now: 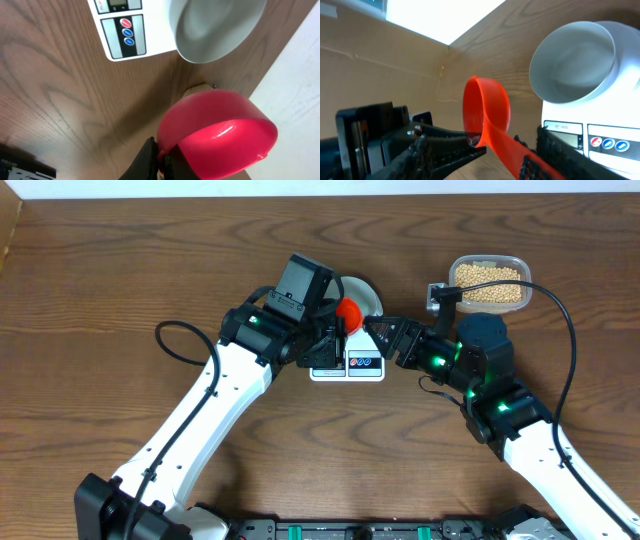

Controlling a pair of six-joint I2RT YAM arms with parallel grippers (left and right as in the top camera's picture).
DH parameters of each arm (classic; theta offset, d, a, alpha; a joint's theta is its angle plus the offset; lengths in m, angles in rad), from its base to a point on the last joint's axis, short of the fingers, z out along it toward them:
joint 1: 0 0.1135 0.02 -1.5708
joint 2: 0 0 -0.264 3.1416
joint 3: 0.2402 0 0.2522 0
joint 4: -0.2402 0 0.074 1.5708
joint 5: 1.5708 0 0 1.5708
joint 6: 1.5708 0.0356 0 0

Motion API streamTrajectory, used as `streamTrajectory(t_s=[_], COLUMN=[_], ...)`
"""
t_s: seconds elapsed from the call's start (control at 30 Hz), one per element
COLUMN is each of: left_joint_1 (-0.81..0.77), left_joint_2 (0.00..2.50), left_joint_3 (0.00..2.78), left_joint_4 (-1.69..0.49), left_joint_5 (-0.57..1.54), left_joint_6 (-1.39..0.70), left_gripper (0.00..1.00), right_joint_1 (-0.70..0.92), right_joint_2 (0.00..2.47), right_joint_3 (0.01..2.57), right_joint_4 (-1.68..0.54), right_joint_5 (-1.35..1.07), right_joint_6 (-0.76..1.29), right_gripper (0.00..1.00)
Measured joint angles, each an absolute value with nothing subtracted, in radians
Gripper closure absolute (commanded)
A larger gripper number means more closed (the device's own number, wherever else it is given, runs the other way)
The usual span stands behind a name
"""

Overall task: Scoop item into bowl and weigh 50g on scale
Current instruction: 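Close the right gripper on the scoop handle, left gripper holding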

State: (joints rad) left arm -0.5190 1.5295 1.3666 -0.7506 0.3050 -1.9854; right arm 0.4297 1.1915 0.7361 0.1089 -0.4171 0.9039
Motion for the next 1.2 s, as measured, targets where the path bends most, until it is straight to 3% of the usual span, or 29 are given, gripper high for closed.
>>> streamTrajectory(t_s=[0.47,0.73,1.2], left_joint_1=[-0.516,-0.457,-0.434], left_joint_2=[1.530,1.530,1.530], left_joint_3=[1.367,1.367,1.367], left_joint_4=[-0.741,-0.739,-0.757], left_joint_5=[0.317,0.356,0.428], left_joint_6=[-1.990,-1.990,-1.989], left_gripper=[0.92,0.92,0.93], right_joint_1=[0.430,0.430,0.430], right_joint_2=[1.192,1.192,1.192], right_joint_3=[0.736,0.736,0.736], right_joint_4=[0.109,0.109,0.125], right_joint_5=[-0.423,-0.427,-0.427], right_joint_6=[0.899,0.890,0.887], right_gripper=[0.25,0.18,0.21])
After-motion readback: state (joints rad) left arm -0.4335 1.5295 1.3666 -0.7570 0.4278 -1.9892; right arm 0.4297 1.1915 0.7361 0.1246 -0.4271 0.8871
